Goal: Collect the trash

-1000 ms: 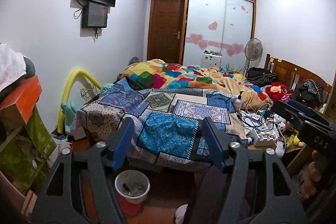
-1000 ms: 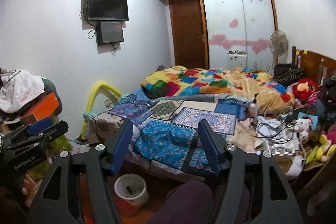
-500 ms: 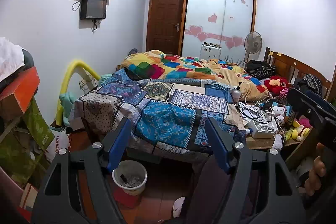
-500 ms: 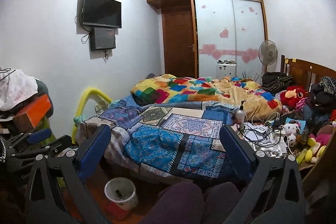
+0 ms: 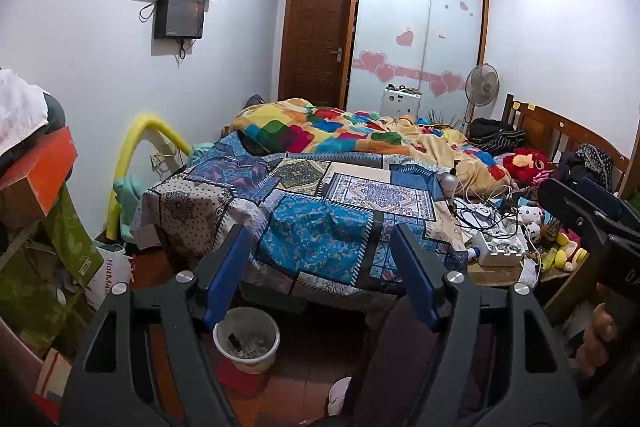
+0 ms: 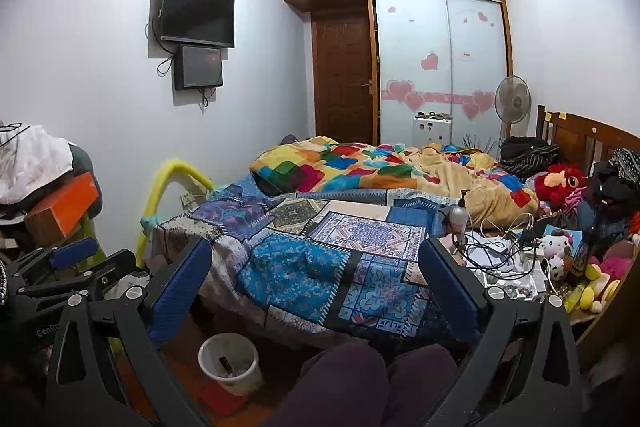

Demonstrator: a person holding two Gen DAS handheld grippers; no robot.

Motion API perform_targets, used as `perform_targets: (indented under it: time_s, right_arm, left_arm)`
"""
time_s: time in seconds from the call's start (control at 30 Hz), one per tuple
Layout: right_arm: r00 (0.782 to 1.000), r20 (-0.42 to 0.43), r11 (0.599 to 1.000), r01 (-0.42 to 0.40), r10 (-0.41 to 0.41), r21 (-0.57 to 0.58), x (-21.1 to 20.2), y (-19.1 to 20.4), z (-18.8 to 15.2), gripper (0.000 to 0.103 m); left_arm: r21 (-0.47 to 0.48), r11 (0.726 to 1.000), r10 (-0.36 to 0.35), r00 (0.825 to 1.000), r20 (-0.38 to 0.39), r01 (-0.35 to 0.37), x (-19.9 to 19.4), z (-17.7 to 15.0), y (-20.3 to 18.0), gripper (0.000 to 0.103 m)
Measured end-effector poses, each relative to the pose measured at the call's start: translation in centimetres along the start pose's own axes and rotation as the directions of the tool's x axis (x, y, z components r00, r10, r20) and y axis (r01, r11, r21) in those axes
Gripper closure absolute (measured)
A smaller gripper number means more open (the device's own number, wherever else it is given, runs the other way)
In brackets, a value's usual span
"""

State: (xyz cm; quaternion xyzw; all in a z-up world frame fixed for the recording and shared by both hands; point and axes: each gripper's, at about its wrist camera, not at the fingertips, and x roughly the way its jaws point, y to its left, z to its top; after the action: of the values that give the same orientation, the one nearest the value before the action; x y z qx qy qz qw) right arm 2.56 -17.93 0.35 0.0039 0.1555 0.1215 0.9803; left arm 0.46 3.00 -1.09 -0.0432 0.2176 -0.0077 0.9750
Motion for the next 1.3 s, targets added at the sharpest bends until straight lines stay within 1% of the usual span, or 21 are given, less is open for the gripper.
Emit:
perform_targets:
  time_s: [0.4, 0.43, 0.5, 0.53, 0.6, 0.93, 1.1, 1.3]
  right_arm:
    - [1.0, -0.003, 1.0, -0.007, 0.007, -0.004, -0.2, -0.1, 0.1, 0.0]
    - [1.0, -0.002, 1.0, -0.006, 0.006, -0.004, -0.2, -0.1, 0.1, 0.0]
    - [1.0, -0.002, 1.0, -0.007, 0.007, -0.004, -0.2, 0.0, 0.1, 0.0]
    - [1.0, -0.002, 1.0, -0.006, 0.006, -0.004, -0.2, 0.0, 0.1, 0.0]
    - [1.0, -0.001, 1.0, -0.007, 0.007, -0.005, -0.2, 0.0, 0.2, 0.0]
    - [1.0, 0.001, 1.0, -0.012, 0.012, -0.011, -0.4, 0.0, 0.4, 0.0]
    - [1.0, 0.001, 1.0, -0.013, 0.013, -0.011, -0.4, 0.0, 0.3, 0.0]
    - [1.0, 0.0, 1.0, -0.014, 0.014, -0.012, -0.4, 0.0, 0.3, 0.0]
  left_arm:
    - [0.002, 1.0, 0.005, 1.0, 0.013, -0.005, -0.6, 0.2, -0.4, 0.03]
    - [0.004, 1.0, 0.007, 1.0, 0.015, -0.007, -0.6, 0.2, -0.5, 0.029]
    - [0.002, 1.0, 0.017, 0.999, 0.027, -0.017, -0.9, 0.1, -0.4, 0.008]
    - [-0.002, 1.0, 0.028, 0.999, 0.045, -0.028, -1.1, 0.1, -0.4, 0.007]
    - [0.0, 0.999, 0.036, 0.997, 0.068, -0.037, -1.5, 0.2, -0.6, 0.007]
    - [0.002, 0.999, 0.036, 0.997, 0.072, -0.037, -1.9, 0.3, -0.5, 0.006]
    - [-0.003, 0.999, 0.04, 0.996, 0.078, -0.04, -2.2, 0.3, -0.2, 0.003]
    - [-0.001, 0.999, 0.035, 0.996, 0.084, -0.035, -2.3, 0.3, -0.1, 0.002]
